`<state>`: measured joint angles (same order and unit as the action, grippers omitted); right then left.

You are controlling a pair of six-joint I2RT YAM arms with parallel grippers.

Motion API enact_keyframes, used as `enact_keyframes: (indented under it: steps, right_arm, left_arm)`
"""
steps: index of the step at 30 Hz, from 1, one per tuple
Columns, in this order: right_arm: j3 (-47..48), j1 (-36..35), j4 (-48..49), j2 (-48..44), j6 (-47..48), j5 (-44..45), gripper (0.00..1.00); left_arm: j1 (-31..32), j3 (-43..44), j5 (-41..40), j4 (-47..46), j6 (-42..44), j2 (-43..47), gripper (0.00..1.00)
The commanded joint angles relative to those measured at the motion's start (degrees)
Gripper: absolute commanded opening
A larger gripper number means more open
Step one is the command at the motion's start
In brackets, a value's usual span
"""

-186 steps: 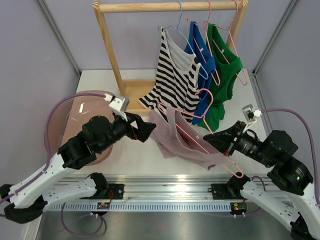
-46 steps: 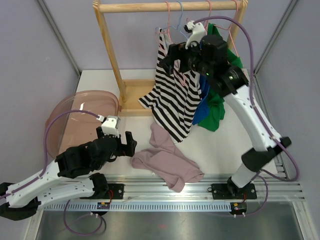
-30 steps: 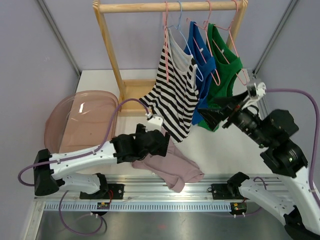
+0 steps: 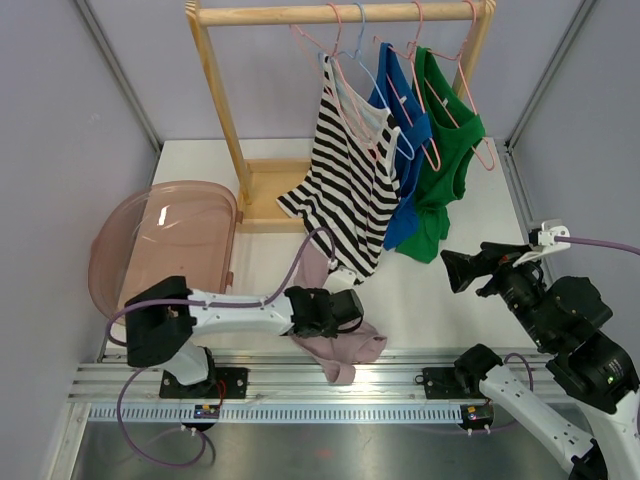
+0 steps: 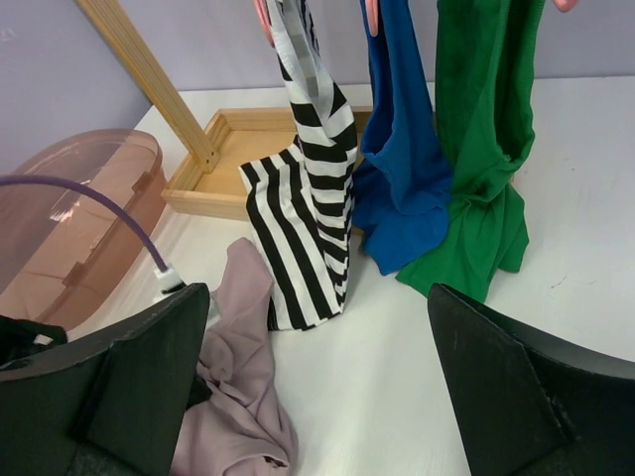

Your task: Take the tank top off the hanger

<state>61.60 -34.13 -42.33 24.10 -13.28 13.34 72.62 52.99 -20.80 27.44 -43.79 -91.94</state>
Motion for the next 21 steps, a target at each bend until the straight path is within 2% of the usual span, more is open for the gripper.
enact_keyframes:
  steps: [1, 4, 9, 12, 18, 21]
  right_arm:
    - [-0.1, -0.1, 1.6, -0.7, 0.8, -1.0, 0.99]
    - [-0.3, -0.1, 1.5, -0.8, 0.9, -1.0, 0.99]
    - [-0.5, -0.1, 2.2, -0.6, 1.1, -0.7, 1.0]
    - [-0.6, -0.1, 2.7, -0.7, 0.9, -1.2, 1.0]
    - [-0.6, -0.1, 3.9, -0.3, 0.8, -2.4, 0.99]
    - [-0.4, -0.1, 4.4, -0.4, 0.7, -2.8, 1.0]
  left_arm:
    - [0.8, 3.6, -11.4, 11.6, -4.2, 9.7, 0.0]
    - [0.9, 6.6, -18.8, 21.7, -6.7, 14.8, 0.0]
    - [0.6, 16.9, -29.7, 36.7, -8.0, 23.8, 0.0]
    - [-2.9, 23.7, -32.9, 43.5, -6.8, 26.7, 0.0]
    - [-17.8, 32.1, -31.2, 42.5, 6.6, 31.7, 0.0]
    - [-30.2, 34.9, -29.0, 41.4, 12.0, 33.3, 0.0]
